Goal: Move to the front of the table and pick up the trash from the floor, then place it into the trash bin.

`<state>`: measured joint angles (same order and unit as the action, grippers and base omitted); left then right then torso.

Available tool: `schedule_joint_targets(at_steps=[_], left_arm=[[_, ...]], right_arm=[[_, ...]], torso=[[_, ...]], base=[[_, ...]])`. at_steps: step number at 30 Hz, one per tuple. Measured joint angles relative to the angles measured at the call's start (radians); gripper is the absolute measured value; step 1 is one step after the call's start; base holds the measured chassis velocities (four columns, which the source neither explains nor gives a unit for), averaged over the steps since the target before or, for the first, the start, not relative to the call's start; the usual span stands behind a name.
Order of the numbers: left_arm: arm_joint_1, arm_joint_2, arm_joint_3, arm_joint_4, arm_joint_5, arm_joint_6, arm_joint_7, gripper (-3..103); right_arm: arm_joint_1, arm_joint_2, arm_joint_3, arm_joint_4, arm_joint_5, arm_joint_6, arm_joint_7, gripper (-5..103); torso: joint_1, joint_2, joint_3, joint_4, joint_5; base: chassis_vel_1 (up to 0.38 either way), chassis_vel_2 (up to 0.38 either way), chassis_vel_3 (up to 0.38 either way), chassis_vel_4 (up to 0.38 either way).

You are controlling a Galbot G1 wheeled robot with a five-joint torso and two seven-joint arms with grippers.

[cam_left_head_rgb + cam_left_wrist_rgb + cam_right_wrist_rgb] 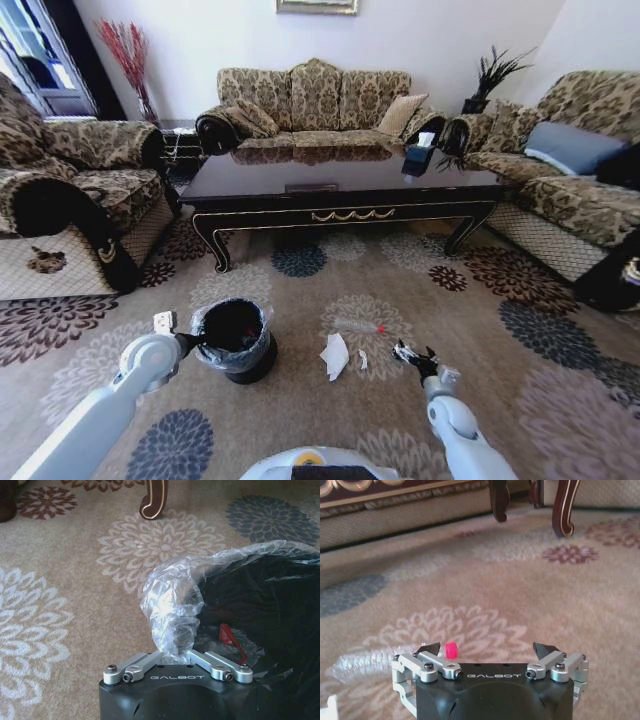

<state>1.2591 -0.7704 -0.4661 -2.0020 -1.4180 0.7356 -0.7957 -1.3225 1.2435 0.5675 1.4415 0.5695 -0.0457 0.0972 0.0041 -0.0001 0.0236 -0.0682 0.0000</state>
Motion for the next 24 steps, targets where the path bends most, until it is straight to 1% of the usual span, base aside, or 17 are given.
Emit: schedule_joint_targets(at_steps=[3, 10, 15, 17, 21, 24], left_arm=[[0.020, 0.004, -0.010, -0.008, 0.001, 0.000, 0.002, 1], [0.030, 0.009, -0.017, -0.010, 0.006, 0.000, 0.005, 1], [0.053, 0.002, -0.027, -0.023, 0.011, 0.000, 0.006, 1], [0.065, 0.002, -0.035, -0.028, 0.013, 0.000, 0.008, 1], [0.069, 0.005, -0.042, -0.029, 0.013, 0.000, 0.011, 1], [0.070, 0.007, -0.043, -0.033, 0.016, 0.000, 0.016, 1]], right_arm=[[0.026, 0.006, -0.005, -0.055, -0.008, 0.007, -0.003, 100], [0.060, 0.017, -0.010, -0.085, -0.010, -0.002, 0.011, 100], [0.103, 0.031, -0.023, -0.146, -0.038, -0.011, 0.023, 100], [0.125, 0.038, -0.022, -0.197, -0.056, -0.011, 0.025, 100], [0.146, 0.042, -0.020, -0.243, -0.062, -0.010, 0.022, 100], [0.165, 0.045, -0.020, -0.287, -0.082, 0.010, 0.003, 100]], torso=[[0.000, 0.000, 0.000, -0.0001, -0.0001], [0.000, 0.000, 0.000, -0.0002, -0.0001], [0.000, 0.000, 0.000, 0.0000, -0.0001], [0.000, 0.000, 0.000, 0.0000, 0.0001], [0.000, 0.000, 0.000, 0.0000, 0.0000], [0.000, 0.000, 0.000, 0.0000, 0.0000]], base=[[0.000, 0.000, 0.000, 0.000], [0.000, 0.000, 0.000, 0.000], [0.000, 0.000, 0.000, 0.000], [0.000, 0.000, 0.000, 0.000], [0.000, 0.000, 0.000, 0.000], [0.000, 0.000, 0.000, 0.000]])
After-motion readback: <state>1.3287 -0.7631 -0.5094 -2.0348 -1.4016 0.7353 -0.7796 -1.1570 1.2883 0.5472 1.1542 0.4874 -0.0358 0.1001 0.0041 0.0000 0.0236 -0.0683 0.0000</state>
